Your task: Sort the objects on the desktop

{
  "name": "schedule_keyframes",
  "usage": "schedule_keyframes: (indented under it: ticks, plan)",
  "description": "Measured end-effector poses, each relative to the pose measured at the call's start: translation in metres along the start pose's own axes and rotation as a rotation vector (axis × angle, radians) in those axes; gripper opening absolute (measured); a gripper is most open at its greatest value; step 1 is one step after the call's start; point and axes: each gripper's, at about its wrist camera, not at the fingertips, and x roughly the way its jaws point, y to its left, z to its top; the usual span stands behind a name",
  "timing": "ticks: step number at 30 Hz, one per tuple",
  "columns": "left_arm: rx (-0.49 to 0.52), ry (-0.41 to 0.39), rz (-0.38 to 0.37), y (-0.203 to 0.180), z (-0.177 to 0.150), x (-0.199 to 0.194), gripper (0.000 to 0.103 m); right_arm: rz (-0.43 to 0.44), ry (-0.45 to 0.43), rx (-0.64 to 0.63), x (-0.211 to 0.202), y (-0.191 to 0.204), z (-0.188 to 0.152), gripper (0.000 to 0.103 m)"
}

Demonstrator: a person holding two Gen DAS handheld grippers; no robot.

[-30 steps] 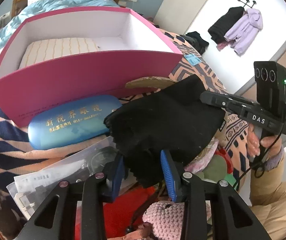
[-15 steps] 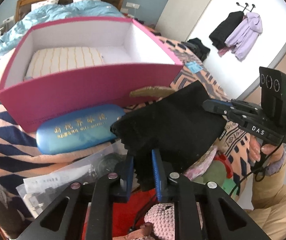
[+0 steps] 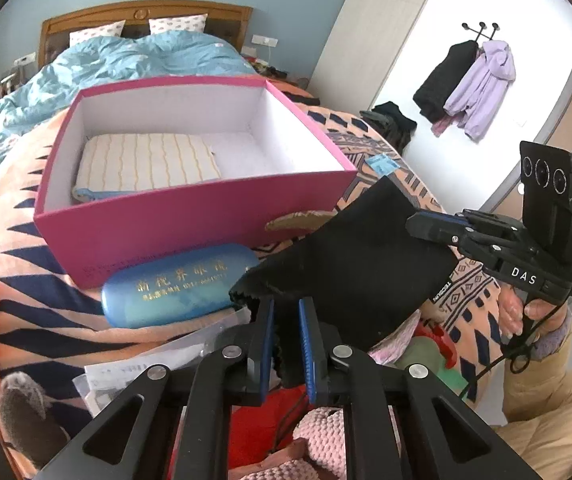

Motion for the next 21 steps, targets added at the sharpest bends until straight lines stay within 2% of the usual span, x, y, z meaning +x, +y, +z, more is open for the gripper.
schedule_keyframes:
  ticks: [3, 4, 7, 10, 15, 21]
  plan:
    - [-0.007, 0.02, -0.009, 0.002, -0.001, 0.004, 0.014, 0.002, -0.005, -0.004, -0.001, 0.002, 0.002, 0.005]
    - [-0.017, 0.039, -0.007, 0.003, -0.002, 0.007, 0.024, -0.001, -0.002, -0.005, 0.0, 0.002, 0.002, 0.005]
    - [-0.04, 0.086, 0.039, 0.01, -0.008, 0.019, 0.043, -0.008, 0.019, 0.012, 0.004, -0.003, -0.001, 0.005]
    - [-0.054, 0.136, -0.002, 0.014, -0.014, 0.027, 0.05, -0.02, 0.043, 0.034, 0.008, -0.01, -0.007, 0.005]
    - [-0.025, 0.143, -0.049, 0.006, -0.01, 0.032, 0.069, -0.024, 0.082, 0.078, 0.016, -0.025, -0.019, 0.005]
    - [-0.046, 0.181, -0.131, 0.0, 0.001, 0.053, 0.071, 0.009, 0.1, 0.118, 0.024, -0.03, -0.027, 0.006]
